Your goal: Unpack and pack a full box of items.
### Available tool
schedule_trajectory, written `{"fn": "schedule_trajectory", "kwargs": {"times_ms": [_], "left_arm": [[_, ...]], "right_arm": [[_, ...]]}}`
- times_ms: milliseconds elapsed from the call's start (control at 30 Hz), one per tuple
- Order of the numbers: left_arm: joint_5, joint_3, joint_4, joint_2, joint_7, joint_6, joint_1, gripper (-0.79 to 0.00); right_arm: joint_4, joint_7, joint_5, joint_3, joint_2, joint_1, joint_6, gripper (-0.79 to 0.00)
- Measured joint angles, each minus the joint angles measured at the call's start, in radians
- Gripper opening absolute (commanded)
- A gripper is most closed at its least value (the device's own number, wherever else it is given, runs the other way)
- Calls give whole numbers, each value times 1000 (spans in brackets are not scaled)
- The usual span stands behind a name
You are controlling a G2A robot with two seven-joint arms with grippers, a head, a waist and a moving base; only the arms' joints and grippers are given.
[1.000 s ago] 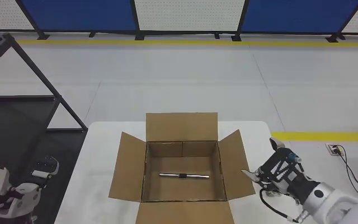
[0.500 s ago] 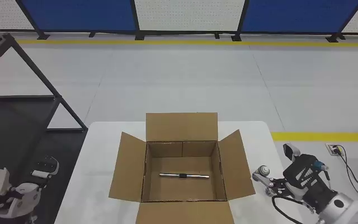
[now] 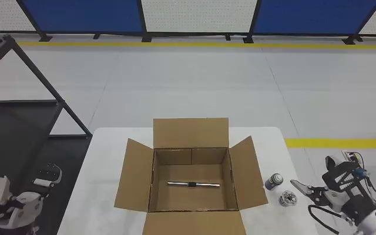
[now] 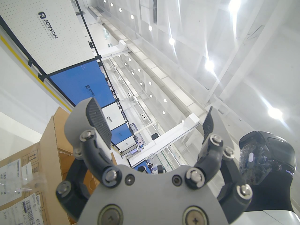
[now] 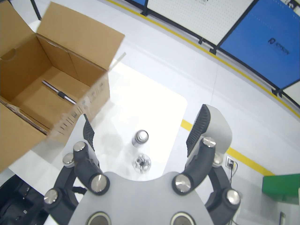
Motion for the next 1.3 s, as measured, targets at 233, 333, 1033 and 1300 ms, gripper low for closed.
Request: {"fn": "schedule_trajectory", "kwargs": {"times_ms": [233,333,1033,1300], "left_arm": [[0,0,0,0,0,0,0,0],[0,0,0,0,0,0,0,0],[0,0,0,0,0,0,0,0],[0,0,0,0,0,0,0,0]], "right_arm": [[116,64,-83,-35,8,-65,-25,0],[199,100,-118,-119,13,-37,-42,0],[587,178,-68,-333,30,222,41,-74],[639,214,-57,-371,34,270,85,-665]]}}
